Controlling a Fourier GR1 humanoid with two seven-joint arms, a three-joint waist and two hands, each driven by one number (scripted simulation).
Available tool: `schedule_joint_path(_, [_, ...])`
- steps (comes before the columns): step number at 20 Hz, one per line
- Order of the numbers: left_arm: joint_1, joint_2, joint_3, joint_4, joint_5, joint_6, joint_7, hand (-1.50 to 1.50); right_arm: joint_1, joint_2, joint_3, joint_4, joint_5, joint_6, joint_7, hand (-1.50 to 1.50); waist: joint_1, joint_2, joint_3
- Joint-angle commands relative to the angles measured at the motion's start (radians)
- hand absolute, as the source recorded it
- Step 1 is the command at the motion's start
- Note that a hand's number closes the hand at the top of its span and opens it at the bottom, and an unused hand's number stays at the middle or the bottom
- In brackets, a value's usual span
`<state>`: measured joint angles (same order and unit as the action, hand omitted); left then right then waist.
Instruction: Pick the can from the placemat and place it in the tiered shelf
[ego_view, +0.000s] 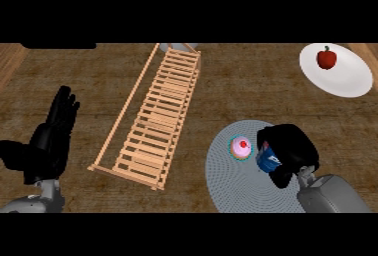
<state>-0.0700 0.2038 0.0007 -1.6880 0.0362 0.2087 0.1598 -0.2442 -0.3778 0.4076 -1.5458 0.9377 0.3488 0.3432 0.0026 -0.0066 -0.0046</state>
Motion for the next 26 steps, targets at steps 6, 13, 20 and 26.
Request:
schedule_joint_path(6, [-0.029, -0.01, -0.02, 0.017, -0.001, -0.019, -0.009, 0.0, -0.093, -0.063, 0.316, -0.105, -0.03, 0.071, -0.53, 1.5, 0.057, 0.016, 0.006])
schedule_joint_path(13, [0.011, 0.007, 0.028, 0.036, 0.009, -0.032, -0.047, 0.0, -0.017, -0.185, 0.225, -0.298, -0.209, 0.159, -0.759, 1.5, -0.009, 0.005, 0.004])
schedule_joint_path(20, [0.017, 0.007, 0.03, -0.013, 0.017, -0.026, -0.001, 0.0, -0.034, -0.103, -0.143, -0.422, -0.692, 0.41, -0.586, 1.5, -0.015, 0.004, 0.003])
schedule_joint_path(26, [0.023, 0.019, 0.043, 0.022, 0.009, -0.049, -0.032, 0.0, -0.171, -0.032, -0.324, -0.462, -0.878, 0.4, -0.286, 1.5, -0.006, 0.005, 0.003])
